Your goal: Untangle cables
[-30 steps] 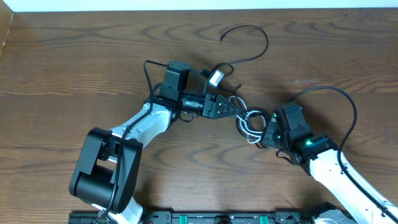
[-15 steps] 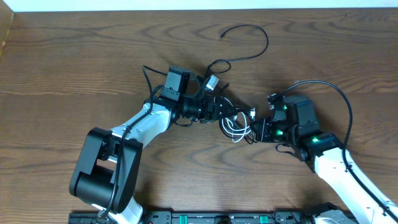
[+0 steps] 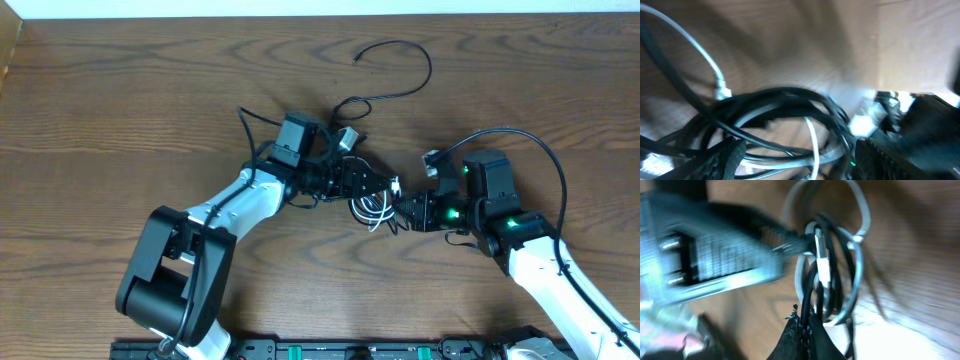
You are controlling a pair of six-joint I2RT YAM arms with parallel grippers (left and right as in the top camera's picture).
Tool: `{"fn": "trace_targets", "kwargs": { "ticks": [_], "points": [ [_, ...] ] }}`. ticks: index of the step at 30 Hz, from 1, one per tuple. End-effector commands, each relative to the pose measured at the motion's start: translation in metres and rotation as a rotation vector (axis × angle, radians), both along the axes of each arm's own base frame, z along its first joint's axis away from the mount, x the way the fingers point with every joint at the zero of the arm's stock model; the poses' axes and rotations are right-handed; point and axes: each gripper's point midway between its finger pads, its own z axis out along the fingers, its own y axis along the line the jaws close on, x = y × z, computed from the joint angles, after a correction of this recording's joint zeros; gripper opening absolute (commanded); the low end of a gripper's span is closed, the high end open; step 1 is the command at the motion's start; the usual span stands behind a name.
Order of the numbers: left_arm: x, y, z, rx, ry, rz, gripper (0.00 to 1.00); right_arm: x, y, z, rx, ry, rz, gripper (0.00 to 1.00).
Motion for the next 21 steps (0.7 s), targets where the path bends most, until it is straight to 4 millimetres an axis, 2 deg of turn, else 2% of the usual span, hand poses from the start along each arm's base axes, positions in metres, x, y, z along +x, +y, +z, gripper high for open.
{"fn": "trace_targets", "kwargs": {
  "ticks": [1,9,16,19,20,21],
  "points": [
    [0.016,0.002,-0.010,0.125,-0.141,0.034,0.78,-0.016,0.017,0.017,0.101,-0.065,0.174,0.01],
    [0.044,0.027,-0.030,0.357,-0.364,0.064,0.78,-0.027,0.021,0.022,0.147,-0.067,0.239,0.01],
    [0.064,0.052,-0.040,0.516,-0.420,0.163,0.78,-0.026,0.003,0.012,0.121,0.004,0.172,0.01],
    [0.066,0.060,-0.042,0.561,-0.425,0.185,0.61,-0.020,-0.014,0.003,0.080,0.044,0.094,0.01],
    [0.065,0.060,-0.043,0.563,-0.420,0.183,0.53,-0.018,-0.017,0.002,0.081,0.050,0.079,0.01],
    [0.064,0.061,-0.044,0.567,-0.414,0.180,0.40,-0.016,-0.021,0.002,0.082,0.052,0.062,0.01]
  ]
}}
